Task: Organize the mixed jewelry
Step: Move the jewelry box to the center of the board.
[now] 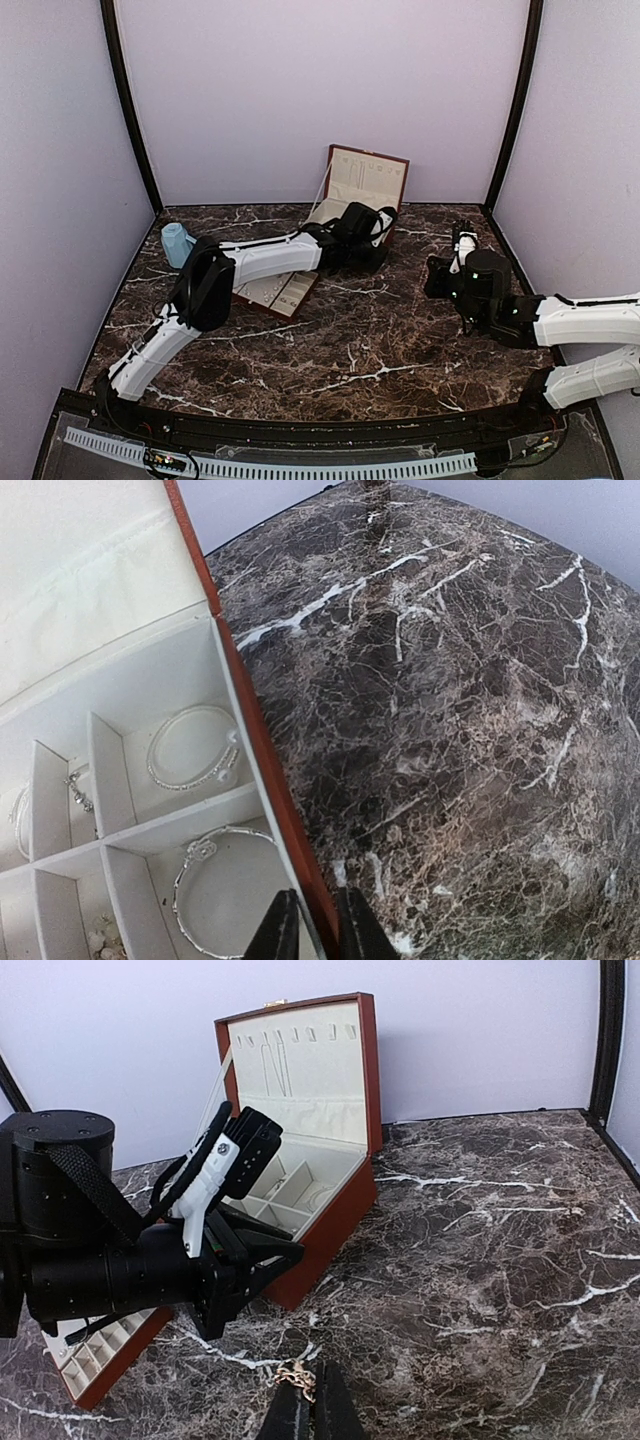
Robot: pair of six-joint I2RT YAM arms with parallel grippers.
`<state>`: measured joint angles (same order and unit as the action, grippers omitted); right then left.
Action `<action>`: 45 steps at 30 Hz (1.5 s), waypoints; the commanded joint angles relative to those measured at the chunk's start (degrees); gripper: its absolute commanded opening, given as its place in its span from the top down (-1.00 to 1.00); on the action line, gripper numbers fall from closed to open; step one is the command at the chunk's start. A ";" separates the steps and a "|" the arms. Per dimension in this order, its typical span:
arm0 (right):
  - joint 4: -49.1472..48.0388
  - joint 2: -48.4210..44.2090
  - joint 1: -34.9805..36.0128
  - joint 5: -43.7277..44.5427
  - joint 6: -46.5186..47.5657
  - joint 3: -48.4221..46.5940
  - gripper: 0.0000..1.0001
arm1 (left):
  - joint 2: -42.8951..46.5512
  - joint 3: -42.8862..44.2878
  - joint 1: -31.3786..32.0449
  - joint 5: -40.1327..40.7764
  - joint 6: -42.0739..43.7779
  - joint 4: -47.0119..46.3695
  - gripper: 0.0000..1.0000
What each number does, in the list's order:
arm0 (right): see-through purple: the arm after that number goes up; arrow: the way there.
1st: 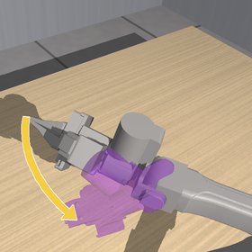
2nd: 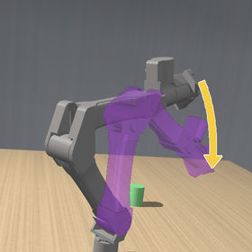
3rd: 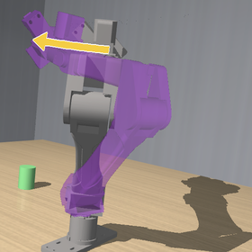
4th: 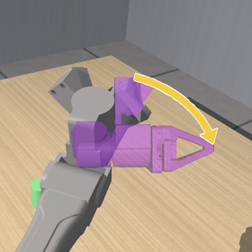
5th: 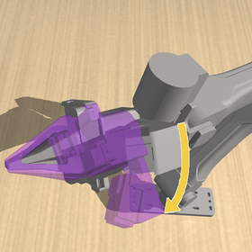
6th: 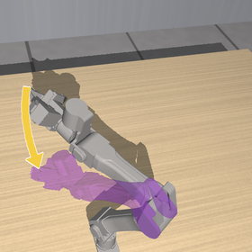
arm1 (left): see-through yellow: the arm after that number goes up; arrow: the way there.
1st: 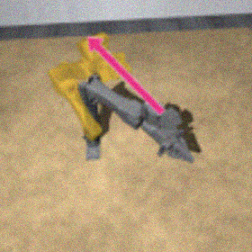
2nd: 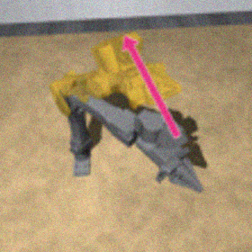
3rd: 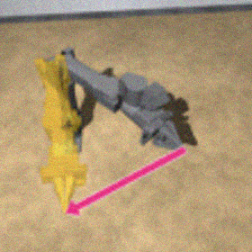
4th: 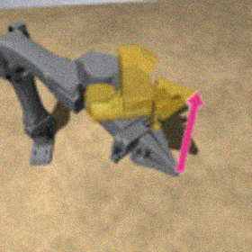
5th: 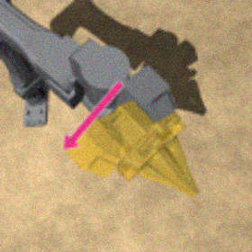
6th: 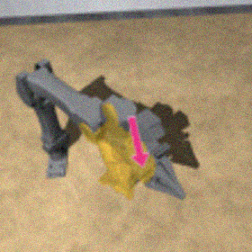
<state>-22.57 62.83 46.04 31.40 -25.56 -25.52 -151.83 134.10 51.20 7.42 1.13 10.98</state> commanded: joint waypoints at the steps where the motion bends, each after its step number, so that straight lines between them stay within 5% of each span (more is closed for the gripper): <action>1: 0.32 -1.06 -0.42 1.85 0.07 -0.09 1.00 | 4.36 -3.54 2.03 -1.39 -0.41 4.21 0.67; 11: 3.51 -4.62 -0.42 4.82 1.03 -0.67 1.00 | 9.50 -9.78 5.59 -1.89 -4.78 9.23 1.00; 26: 10.31 -8.55 -0.42 3.13 3.71 -5.52 1.00 | 27.32 -36.57 10.45 -8.16 -22.18 -1.69 1.00; 45: 25.55 -1.73 -0.16 -7.75 8.95 -24.52 1.00 | 39.78 -54.77 17.08 -14.48 -35.25 -4.16 1.00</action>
<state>0.67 59.20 45.95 25.30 -17.85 -47.68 -115.72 80.64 65.82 -3.38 -30.55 5.93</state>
